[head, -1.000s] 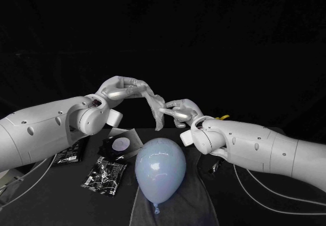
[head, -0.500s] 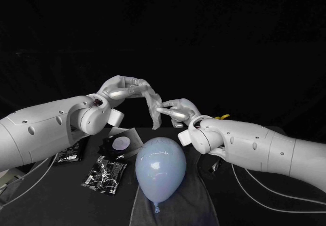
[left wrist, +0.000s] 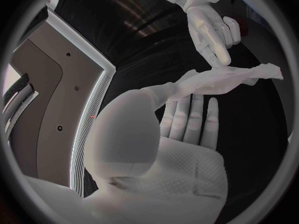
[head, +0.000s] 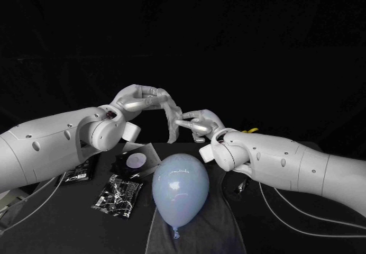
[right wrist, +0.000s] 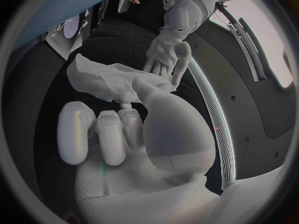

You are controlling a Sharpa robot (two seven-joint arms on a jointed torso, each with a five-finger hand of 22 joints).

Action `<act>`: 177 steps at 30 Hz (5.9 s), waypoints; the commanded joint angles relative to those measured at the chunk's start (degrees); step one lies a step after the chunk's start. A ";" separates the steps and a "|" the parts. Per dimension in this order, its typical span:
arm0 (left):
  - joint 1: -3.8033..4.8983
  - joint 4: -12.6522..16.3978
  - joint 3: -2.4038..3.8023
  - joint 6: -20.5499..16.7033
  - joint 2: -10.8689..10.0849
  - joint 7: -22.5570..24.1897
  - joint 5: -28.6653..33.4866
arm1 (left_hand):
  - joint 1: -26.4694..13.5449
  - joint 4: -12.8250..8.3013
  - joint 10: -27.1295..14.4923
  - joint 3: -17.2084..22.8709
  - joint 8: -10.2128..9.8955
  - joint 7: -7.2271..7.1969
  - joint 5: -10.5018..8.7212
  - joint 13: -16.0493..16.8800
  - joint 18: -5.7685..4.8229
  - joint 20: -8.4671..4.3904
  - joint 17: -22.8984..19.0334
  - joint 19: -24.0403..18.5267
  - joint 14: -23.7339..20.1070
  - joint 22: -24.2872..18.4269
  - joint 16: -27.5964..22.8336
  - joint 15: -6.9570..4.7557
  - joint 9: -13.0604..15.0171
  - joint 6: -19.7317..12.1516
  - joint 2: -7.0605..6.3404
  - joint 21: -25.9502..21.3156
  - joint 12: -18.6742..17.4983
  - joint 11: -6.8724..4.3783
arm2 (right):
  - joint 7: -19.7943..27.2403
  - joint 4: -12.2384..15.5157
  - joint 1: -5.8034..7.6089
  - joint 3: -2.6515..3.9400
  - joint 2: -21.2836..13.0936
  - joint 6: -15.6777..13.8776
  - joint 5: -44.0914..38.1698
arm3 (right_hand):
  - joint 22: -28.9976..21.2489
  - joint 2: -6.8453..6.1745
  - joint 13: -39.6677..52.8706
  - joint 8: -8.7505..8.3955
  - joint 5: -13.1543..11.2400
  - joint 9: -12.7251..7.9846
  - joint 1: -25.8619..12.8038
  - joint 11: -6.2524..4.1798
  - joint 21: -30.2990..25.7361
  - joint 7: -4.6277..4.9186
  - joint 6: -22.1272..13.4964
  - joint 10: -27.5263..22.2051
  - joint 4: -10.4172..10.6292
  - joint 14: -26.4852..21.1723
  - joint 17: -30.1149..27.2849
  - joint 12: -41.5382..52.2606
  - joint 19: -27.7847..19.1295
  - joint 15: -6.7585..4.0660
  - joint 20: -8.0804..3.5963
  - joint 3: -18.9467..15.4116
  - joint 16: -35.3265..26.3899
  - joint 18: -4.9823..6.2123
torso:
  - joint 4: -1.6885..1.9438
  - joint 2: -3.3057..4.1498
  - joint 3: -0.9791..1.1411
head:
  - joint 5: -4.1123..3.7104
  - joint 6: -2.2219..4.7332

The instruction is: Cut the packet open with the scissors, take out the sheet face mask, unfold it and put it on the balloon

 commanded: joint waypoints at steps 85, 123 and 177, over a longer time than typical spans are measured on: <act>0.03 -0.35 0.08 -0.26 0.02 0.05 0.52 | 0.00 -0.68 -0.30 0.00 0.57 0.17 0.19 0.03 -0.78 -0.10 0.24 0.03 -0.44 0.02 -0.07 -0.07 5.34 -0.31 0.54 -0.13 0.05 -0.02 | 4.41 1.17 0.53 0.10 -0.54 -2.77 2.59 | 12.60 4.77 13.06 1.33 0.21 -0.61 0.10 -1.46 5.12 -2.24 7.45 4.19 -0.14 6.09 15.06 3.31 2.14 -0.88 0.08 -1.13 0.24 -0.62 | -0.06 -0.04 0.04 | -0.08 -0.04; 0.03 -0.30 0.06 -0.25 0.05 -0.25 0.34 | 0.00 -0.74 -0.29 0.02 0.62 0.18 0.19 0.03 -0.78 -0.10 0.28 0.09 -0.43 0.02 -0.06 -0.08 5.44 -0.34 0.55 -0.13 0.08 -0.03 | 2.63 1.41 0.55 0.09 -0.64 -0.85 -0.25 | 11.52 -0.22 10.63 -2.13 0.18 -1.86 -0.27 0.62 1.69 0.31 -1.26 1.55 -4.35 6.09 15.06 0.54 0.34 0.63 0.54 -3.47 0.24 -0.02 | -0.03 -0.02 0.04 | -0.21 0.12; -0.40 -0.36 -0.06 -5.02 -0.27 -0.29 -3.58 | -0.06 -1.45 -0.53 0.01 0.71 0.35 0.21 0.08 -0.80 -0.08 0.57 0.19 -0.68 0.03 -0.09 -0.06 6.05 -0.82 0.07 -0.11 0.21 0.02 | -1.81 2.78 4.25 0.10 -2.98 -1.86 -10.52 | 12.75 6.34 14.28 11.23 0.23 4.66 1.41 -4.62 5.78 -5.54 8.98 5.37 -5.59 6.09 15.06 4.42 2.47 -3.92 -3.02 3.87 0.24 -0.78 | -0.13 -0.28 -0.08 | -0.27 0.51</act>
